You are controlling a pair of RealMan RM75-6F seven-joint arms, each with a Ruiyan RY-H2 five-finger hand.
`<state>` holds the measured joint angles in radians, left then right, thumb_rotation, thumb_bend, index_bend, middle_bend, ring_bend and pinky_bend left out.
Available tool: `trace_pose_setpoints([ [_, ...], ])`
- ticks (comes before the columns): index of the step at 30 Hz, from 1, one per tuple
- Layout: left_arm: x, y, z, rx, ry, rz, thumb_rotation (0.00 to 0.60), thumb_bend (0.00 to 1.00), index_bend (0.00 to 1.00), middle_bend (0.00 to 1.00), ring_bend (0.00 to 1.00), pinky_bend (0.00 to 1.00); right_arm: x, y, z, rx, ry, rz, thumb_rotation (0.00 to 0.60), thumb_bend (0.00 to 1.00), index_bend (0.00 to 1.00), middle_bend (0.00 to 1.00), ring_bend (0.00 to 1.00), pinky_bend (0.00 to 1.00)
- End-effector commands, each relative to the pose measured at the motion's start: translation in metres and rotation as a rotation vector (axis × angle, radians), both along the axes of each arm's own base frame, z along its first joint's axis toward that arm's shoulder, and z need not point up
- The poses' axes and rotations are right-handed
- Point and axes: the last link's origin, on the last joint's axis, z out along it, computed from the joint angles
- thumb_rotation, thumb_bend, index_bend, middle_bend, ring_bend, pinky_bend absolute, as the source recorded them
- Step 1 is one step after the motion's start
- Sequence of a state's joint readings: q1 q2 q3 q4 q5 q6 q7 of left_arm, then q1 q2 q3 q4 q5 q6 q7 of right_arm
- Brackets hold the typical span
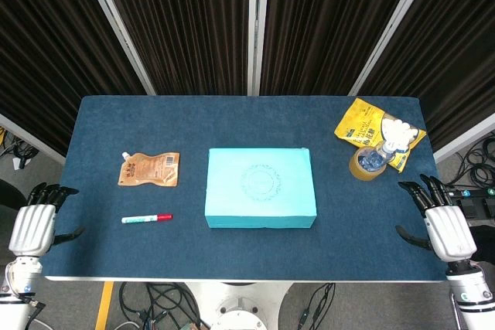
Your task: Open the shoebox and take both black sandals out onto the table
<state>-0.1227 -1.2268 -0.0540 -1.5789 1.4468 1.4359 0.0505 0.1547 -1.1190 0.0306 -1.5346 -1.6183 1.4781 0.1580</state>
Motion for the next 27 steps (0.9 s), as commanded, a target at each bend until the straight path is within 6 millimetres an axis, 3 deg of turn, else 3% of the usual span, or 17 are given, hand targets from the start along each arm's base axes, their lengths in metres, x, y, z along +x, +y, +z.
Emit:
trace_pose_setpoints([
  [1,0.0,0.0,-0.001,-0.002,0.004,0.001,0.6,0.11,0.27,0.25,0.16,0.11,-0.001,0.001,0.0,0.008,0.004,-0.005,0.6,0.1,0.16,0.18,0.03,0.02],
  [8,0.0,-0.001,0.001,0.031,0.051,-0.01,0.6,0.11,0.27,0.25,0.16,0.11,-0.005,0.005,0.001,0.011,0.01,-0.036,0.6,0.1,0.16,0.17,0.03,0.02],
  [19,0.002,-0.004,0.002,0.067,0.1,-0.009,0.6,0.11,0.27,0.25,0.16,0.11,-0.022,0.032,0.016,-0.081,0.028,-0.176,0.6,0.1,0.16,0.16,0.03,0.02],
  [27,-0.001,-0.012,0.004,0.075,0.089,0.02,0.6,0.11,0.27,0.25,0.16,0.11,-0.015,0.017,0.011,-0.05,0.042,-0.104,0.6,0.1,0.16,0.16,0.03,0.02],
])
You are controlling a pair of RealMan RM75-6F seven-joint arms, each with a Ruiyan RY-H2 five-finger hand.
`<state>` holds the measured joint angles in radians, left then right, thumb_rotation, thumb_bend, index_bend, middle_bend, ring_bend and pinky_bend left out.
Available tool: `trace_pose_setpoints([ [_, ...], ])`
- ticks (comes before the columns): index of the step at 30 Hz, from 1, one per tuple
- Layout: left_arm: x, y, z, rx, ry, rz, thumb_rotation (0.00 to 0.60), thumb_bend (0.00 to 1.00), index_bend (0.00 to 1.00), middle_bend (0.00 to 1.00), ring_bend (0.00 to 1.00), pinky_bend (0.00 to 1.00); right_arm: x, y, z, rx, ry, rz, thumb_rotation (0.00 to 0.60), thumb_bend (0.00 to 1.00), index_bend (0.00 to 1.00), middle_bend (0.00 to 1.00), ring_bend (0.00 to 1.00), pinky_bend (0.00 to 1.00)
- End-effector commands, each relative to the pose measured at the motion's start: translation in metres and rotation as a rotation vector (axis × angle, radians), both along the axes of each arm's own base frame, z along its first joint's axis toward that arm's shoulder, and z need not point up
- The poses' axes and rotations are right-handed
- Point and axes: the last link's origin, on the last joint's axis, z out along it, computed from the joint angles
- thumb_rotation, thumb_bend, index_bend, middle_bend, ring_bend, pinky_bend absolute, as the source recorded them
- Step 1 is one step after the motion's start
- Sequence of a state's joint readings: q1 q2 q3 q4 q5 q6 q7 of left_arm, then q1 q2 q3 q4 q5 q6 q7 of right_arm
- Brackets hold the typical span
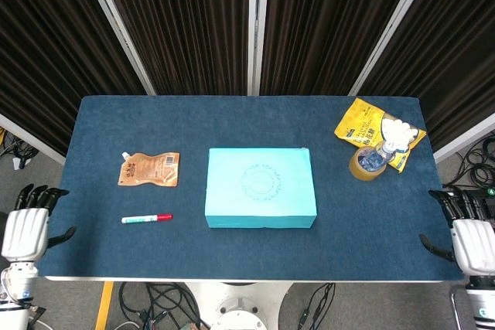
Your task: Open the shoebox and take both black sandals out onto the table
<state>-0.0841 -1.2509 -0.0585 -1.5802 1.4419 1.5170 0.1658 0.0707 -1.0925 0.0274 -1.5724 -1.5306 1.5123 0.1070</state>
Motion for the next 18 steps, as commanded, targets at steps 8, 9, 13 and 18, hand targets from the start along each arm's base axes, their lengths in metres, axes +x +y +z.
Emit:
trace_pose_setpoints([
  [8,-0.001,-0.002,-0.002,-0.017,-0.026,0.006,0.6,0.11,0.27,0.25,0.16,0.11,0.04,-0.087,-0.05,0.235,0.171,0.301,0.6,0.11,0.16,0.16,0.03,0.05],
  [9,-0.001,-0.003,-0.002,-0.017,-0.026,0.008,0.6,0.11,0.27,0.26,0.16,0.11,0.043,-0.097,-0.057,0.253,0.189,0.321,0.6,0.11,0.16,0.16,0.03,0.05],
  [13,-0.002,-0.004,0.0,-0.018,-0.034,0.011,0.6,0.11,0.27,0.25,0.16,0.11,0.052,-0.135,-0.09,0.311,0.236,0.38,0.6,0.1,0.16,0.15,0.03,0.05],
  [18,-0.002,-0.004,0.0,-0.023,-0.038,0.013,0.6,0.11,0.27,0.25,0.16,0.11,0.055,-0.168,-0.119,0.31,0.275,0.42,0.6,0.03,0.14,0.12,0.02,0.05],
])
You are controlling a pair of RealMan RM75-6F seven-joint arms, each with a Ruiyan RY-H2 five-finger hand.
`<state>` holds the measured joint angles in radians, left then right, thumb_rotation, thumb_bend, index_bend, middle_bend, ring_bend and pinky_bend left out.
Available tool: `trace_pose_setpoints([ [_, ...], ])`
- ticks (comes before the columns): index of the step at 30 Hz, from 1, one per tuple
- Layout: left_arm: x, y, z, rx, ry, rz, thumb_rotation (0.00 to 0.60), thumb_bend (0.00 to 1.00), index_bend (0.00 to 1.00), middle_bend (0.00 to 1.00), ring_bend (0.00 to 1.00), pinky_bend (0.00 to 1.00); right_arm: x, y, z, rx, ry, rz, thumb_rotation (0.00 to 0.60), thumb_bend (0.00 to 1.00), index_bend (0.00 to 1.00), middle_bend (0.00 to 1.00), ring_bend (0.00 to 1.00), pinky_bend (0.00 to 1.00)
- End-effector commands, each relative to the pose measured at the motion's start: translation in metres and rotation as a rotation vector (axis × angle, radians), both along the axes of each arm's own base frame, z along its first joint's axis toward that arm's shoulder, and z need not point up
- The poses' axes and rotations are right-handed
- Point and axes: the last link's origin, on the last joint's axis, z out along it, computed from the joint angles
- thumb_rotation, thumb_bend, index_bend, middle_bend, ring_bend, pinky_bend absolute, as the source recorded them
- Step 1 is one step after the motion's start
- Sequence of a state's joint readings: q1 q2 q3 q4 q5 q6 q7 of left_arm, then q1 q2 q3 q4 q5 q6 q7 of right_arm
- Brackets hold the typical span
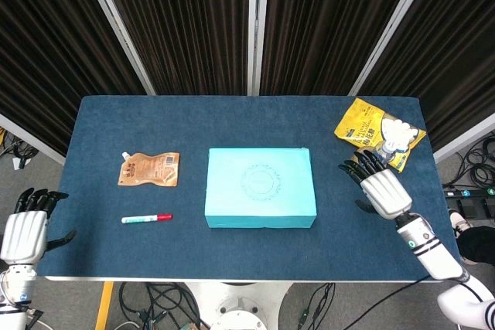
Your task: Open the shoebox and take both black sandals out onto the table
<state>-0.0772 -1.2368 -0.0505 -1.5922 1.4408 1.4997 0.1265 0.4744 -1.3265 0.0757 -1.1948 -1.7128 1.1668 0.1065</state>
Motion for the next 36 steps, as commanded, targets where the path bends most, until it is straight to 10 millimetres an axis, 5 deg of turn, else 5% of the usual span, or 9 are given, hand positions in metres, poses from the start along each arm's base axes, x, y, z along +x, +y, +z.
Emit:
trace_pose_setpoints([
  [1,0.001,0.0,0.0,-0.001,-0.001,-0.002,0.6,0.11,0.27,0.25,0.16,0.11,0.011,-0.036,-0.04,0.036,0.026,0.061,0.6,0.02,0.14,0.11,0.01,0.05],
  [10,0.001,0.001,0.002,0.003,0.002,0.002,0.6,0.11,0.27,0.25,0.16,0.11,0.028,-0.061,-0.079,0.021,0.033,0.174,0.6,0.02,0.12,0.07,0.0,0.03],
  [24,0.0,0.005,0.002,0.0,-0.005,-0.001,0.6,0.11,0.27,0.26,0.16,0.11,0.054,-0.071,-0.105,0.033,-0.004,0.281,0.6,0.03,0.13,0.11,0.01,0.03],
  [36,0.0,0.003,0.003,-0.001,-0.005,-0.002,0.6,0.11,0.27,0.25,0.16,0.11,0.056,-0.056,-0.11,0.101,-0.065,0.331,0.6,0.49,0.41,0.31,0.25,0.29],
])
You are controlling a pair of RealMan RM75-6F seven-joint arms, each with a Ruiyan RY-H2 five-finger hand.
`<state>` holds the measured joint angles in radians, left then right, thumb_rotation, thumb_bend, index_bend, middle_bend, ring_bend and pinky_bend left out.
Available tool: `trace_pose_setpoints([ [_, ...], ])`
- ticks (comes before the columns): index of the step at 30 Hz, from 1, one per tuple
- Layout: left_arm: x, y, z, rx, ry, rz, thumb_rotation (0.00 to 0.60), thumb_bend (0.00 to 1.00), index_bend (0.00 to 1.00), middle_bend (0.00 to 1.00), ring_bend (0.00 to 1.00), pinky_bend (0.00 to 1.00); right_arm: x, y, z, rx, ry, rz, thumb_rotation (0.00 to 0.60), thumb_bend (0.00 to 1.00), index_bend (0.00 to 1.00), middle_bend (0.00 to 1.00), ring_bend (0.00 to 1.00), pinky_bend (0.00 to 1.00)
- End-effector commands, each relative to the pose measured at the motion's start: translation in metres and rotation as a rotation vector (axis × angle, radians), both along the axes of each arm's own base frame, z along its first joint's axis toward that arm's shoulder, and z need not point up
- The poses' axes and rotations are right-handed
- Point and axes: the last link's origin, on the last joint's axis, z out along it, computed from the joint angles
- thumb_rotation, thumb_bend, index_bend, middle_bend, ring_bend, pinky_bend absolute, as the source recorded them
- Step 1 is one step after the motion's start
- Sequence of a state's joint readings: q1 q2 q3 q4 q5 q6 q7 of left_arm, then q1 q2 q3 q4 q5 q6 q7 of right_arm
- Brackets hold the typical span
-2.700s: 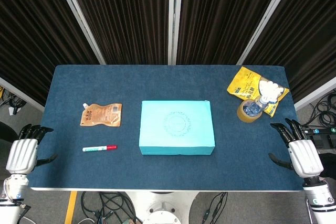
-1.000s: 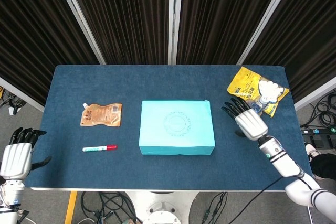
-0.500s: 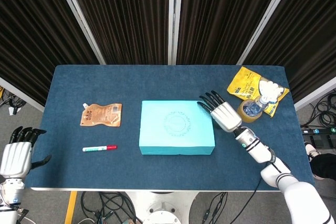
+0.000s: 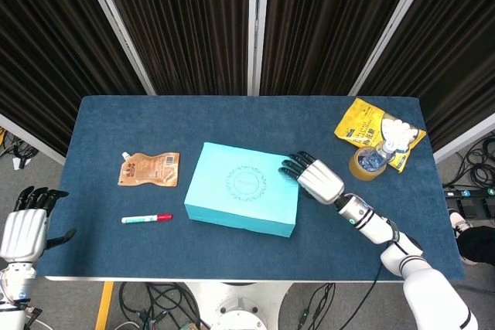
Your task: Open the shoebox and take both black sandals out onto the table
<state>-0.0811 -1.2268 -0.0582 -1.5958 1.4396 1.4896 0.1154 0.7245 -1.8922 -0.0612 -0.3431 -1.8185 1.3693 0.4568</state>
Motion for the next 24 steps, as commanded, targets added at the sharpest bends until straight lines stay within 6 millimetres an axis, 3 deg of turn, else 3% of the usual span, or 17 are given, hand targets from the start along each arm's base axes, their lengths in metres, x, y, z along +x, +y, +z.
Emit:
trace_pose_setpoints([
  [1,0.0,0.0,0.0,0.0,0.001,0.002,0.6,0.11,0.27,0.25,0.16,0.11,0.0,0.001,-0.003,0.033,-0.021,-0.021,0.6,0.52,0.42,0.32,0.27,0.3],
  [3,0.0,0.0,0.0,-0.001,0.001,0.003,0.6,0.11,0.27,0.25,0.16,0.11,0.0,0.0,-0.004,0.055,-0.056,-0.06,0.6,0.56,0.44,0.34,0.29,0.33],
  [9,0.0,0.0,0.0,-0.005,0.001,0.005,0.6,0.11,0.27,0.25,0.16,0.11,0.006,-0.009,-0.007,0.215,-0.375,-0.333,0.6,0.61,0.46,0.36,0.33,0.35],
  [16,0.0,0.0,-0.001,-0.01,0.0,0.004,0.6,0.11,0.27,0.25,0.16,0.11,0.024,-0.025,0.003,0.362,-0.612,-0.569,0.6,0.63,0.46,0.36,0.32,0.26],
  [24,-0.001,0.0,-0.002,-0.014,-0.003,0.011,0.6,0.11,0.27,0.25,0.16,0.11,0.044,-0.037,0.012,0.465,-0.77,-0.711,0.6,0.63,0.45,0.35,0.31,0.19],
])
